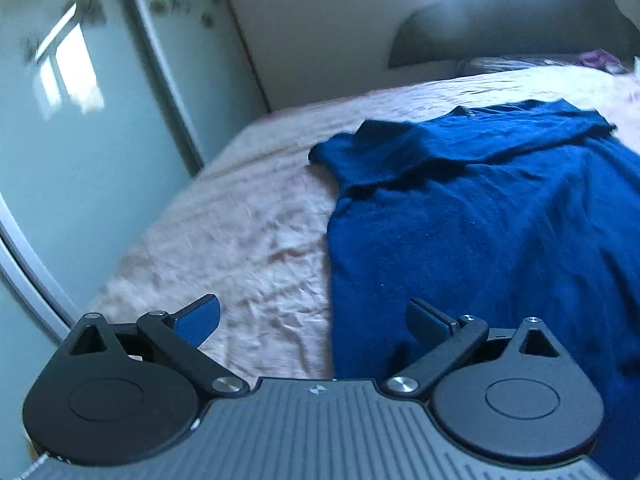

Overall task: Fold small clothes
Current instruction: 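Move both open grippers over the sweater hem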

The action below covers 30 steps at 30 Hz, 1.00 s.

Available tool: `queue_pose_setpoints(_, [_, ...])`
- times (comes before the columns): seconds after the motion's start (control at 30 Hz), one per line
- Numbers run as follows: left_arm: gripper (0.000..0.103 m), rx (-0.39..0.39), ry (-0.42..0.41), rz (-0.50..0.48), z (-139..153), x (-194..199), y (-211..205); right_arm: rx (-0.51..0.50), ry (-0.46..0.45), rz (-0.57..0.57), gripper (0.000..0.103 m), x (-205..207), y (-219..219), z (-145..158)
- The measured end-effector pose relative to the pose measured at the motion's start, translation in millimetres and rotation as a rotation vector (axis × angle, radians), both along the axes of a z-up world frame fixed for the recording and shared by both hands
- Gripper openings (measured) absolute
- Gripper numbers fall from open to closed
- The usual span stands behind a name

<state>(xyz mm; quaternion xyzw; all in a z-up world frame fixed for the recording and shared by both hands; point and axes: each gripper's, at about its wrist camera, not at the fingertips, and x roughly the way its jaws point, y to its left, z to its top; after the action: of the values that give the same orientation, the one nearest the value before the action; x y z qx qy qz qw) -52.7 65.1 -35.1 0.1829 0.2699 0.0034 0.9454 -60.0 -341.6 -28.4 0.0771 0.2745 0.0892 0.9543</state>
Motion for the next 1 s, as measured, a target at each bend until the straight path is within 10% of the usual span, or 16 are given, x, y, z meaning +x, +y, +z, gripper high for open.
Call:
queue_pose_setpoints(0.37, [0.102,-0.213,0.199,-0.007,-4,-32,14,0.091,0.094,0.040,0.093,-18,-4,-5])
queue_pose_setpoints(0.67, [0.101,-0.272,0.278,0.027,-10,-36,21,0.032,0.150,0.092,0.093,-41,-5,4])
queue_pose_setpoints(1.0, [0.103,-0.298,0.308,0.034,-12,-36,21,0.183,0.187,0.070,0.093,-49,-34,-5])
